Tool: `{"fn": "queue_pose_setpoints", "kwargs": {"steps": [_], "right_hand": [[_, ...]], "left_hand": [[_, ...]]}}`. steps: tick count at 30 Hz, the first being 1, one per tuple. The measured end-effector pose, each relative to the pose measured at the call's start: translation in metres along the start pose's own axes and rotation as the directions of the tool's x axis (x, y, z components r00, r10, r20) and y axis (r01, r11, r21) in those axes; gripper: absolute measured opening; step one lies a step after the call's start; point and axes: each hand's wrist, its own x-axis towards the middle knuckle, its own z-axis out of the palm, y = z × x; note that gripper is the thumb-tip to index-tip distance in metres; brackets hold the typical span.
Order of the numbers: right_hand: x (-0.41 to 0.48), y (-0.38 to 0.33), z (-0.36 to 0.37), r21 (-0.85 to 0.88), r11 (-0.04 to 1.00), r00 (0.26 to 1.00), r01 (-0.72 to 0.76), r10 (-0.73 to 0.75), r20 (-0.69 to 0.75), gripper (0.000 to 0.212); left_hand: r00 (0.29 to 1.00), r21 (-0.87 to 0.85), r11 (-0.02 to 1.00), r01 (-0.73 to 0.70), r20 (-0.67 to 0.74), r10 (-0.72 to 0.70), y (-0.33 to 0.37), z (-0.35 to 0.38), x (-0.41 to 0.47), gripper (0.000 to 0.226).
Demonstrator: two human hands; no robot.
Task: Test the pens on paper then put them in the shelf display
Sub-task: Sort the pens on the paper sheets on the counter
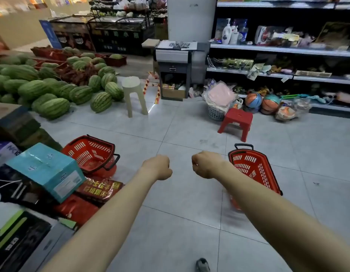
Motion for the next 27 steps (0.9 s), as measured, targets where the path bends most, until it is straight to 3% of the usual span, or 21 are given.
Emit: {"fn": "queue_pose_setpoints", "kwargs": {"steps": [4, 8, 12, 19, 27], "right_hand": [[0.04, 0.041, -0.011, -0.007, 1.0, 1.0, -0.013, 0.014, 0.02, 0.029], [0.085, 0.07, -0.02, -0.01, 1.0, 0.999, 0.004, -0.003, 0.046, 0.029], [0.137, 0.084, -0.031, 0.004, 1.0, 0.998, 0.003, -0.003, 0.064, 0.028], [0.254, 0.085, -0.045, 0.034, 0.999, 0.998, 0.015, -0.018, 0.067, 0.029], [0.39, 0.077, -0.08, 0.032, 0.997, 0.979, -0.066, 0.059, 0.194, 0.033]], "left_hand": [[0.998, -0.011, 0.998, 0.056, 0.005, -0.056, 0.021, -0.022, 0.046, 0.006], [0.996, -0.06, 0.994, 0.086, 0.019, -0.085, 0.033, -0.04, 0.09, 0.03], [0.995, -0.082, 0.992, 0.099, 0.034, -0.096, 0.028, -0.052, 0.136, 0.025], [0.997, -0.194, 0.978, 0.075, 0.007, -0.075, -0.02, -0.077, 0.232, 0.029], [0.993, -0.087, 0.993, 0.081, 0.089, -0.073, -0.089, -0.129, 0.342, 0.031]]}}
